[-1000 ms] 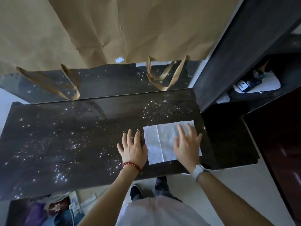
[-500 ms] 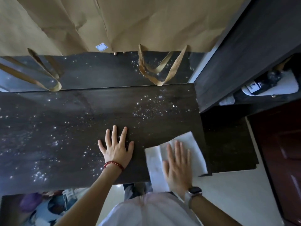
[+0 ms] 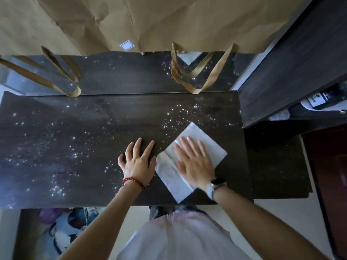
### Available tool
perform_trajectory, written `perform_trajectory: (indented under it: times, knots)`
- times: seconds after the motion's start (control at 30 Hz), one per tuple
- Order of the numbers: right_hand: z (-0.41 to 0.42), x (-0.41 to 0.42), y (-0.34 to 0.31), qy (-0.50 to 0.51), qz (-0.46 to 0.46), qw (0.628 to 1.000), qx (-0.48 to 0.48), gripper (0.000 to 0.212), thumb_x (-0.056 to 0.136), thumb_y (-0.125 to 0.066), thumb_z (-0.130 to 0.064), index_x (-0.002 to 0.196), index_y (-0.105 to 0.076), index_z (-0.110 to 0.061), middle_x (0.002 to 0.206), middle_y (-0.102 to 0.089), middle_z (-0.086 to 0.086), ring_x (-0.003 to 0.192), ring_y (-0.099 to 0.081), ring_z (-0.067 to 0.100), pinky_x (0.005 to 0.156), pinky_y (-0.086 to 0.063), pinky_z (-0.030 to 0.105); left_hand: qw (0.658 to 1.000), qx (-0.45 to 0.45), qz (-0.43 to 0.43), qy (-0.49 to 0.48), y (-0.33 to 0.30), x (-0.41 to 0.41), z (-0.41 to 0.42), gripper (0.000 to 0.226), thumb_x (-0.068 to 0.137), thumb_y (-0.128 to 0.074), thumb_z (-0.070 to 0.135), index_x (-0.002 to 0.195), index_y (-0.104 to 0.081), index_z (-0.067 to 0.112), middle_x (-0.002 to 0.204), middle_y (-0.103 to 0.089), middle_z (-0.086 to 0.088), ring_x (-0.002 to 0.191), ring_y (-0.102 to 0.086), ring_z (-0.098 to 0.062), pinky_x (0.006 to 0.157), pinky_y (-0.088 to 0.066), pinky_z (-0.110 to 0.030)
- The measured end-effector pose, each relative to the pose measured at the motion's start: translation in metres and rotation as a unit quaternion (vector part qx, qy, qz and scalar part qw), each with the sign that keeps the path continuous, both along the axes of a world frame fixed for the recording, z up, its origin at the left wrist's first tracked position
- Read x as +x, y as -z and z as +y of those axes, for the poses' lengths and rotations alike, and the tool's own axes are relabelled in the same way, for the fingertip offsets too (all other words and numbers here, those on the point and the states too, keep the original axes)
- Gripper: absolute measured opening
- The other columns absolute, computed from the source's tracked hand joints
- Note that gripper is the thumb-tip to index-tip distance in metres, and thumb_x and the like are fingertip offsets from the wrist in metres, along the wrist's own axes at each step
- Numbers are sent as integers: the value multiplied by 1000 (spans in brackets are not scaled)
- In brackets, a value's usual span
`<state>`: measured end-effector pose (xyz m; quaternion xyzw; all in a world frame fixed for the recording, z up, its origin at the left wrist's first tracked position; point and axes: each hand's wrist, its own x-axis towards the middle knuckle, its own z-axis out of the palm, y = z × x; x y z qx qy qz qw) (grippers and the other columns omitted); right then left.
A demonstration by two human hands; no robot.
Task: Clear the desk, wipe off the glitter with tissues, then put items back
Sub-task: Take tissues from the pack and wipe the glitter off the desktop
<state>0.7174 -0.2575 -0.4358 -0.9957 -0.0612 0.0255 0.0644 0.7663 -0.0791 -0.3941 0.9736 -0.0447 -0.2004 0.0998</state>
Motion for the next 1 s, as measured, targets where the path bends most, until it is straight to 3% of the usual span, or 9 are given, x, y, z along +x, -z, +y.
perform_trajectory:
  times: [0.17,0.23,0.37,0.47,0.57,0.63,0.73,0.83,1.0]
  knots:
    - [-54,32,3,350,-33,936,-17,54,91,-29,-36,138,-33,-9,145,-35,19,134,-30,37,110,-23,53,1000,-12,2,-9,0,1,-1,49,92,-40,40,138,-24,43,155,-12,1,142,-2,-24,112,-7,-53]
    - [-26,16,2,318,-19,948,9,54,93,-26,-36,138,-31,-6,146,-31,21,136,-26,39,110,-23,54,999,-24,-6,-21,0,1,0,49,91,-44,39,137,-27,43,154,-14,2,142,-4,-23,112,-7,-52]
    - [-25,50,1,-36,2,999,5,56,90,-26,-39,140,-27,-13,149,-28,10,139,-23,29,114,-7,45,999,-40,-10,-29,3,2,-1,47,89,-47,40,134,-35,41,152,-19,0,140,-7,-24,111,-5,-51]
    - [-73,99,2,136,-9,991,1,60,89,-24,-41,140,-28,-11,147,-31,17,137,-25,35,113,-13,49,994,-71,-38,-76,2,6,-6,55,78,-38,53,129,-45,34,146,-32,-3,136,-18,-28,110,-7,-51]
    - [-81,77,4,349,-17,937,23,61,90,-26,-39,139,-26,-3,146,-30,24,135,-26,40,111,-22,54,989,-84,-57,-107,2,11,-17,54,81,-45,52,131,-44,32,147,-30,-5,138,-16,-29,111,-6,-53]
    - [-53,55,2,337,-13,941,9,59,91,-27,-38,138,-29,-2,146,-32,22,135,-27,39,111,-21,54,990,-73,-41,-114,3,16,-24,56,85,-52,46,137,-33,34,153,-16,-4,142,-4,-26,112,-1,-53]
    - [-27,66,-1,92,-12,996,-2,53,91,-29,-38,139,-31,-15,148,-33,10,136,-28,32,111,-17,50,993,-49,-4,-104,6,21,-26,68,85,-51,48,142,-18,35,156,1,-1,143,8,-24,113,3,-54]
    - [-53,106,-7,-58,40,997,-10,53,92,-24,-40,143,-18,-27,154,-19,3,141,-13,28,112,0,45,994,-38,6,-98,6,25,-23,70,83,-52,51,142,-17,35,156,2,0,143,9,-24,113,1,-54]
    - [-101,90,5,242,-27,970,-6,53,90,-30,-37,136,-39,-13,141,-40,21,130,-36,40,108,-26,54,994,-36,4,-107,4,26,-22,71,80,-56,54,140,-20,38,156,-2,2,143,5,-22,114,-1,-52]
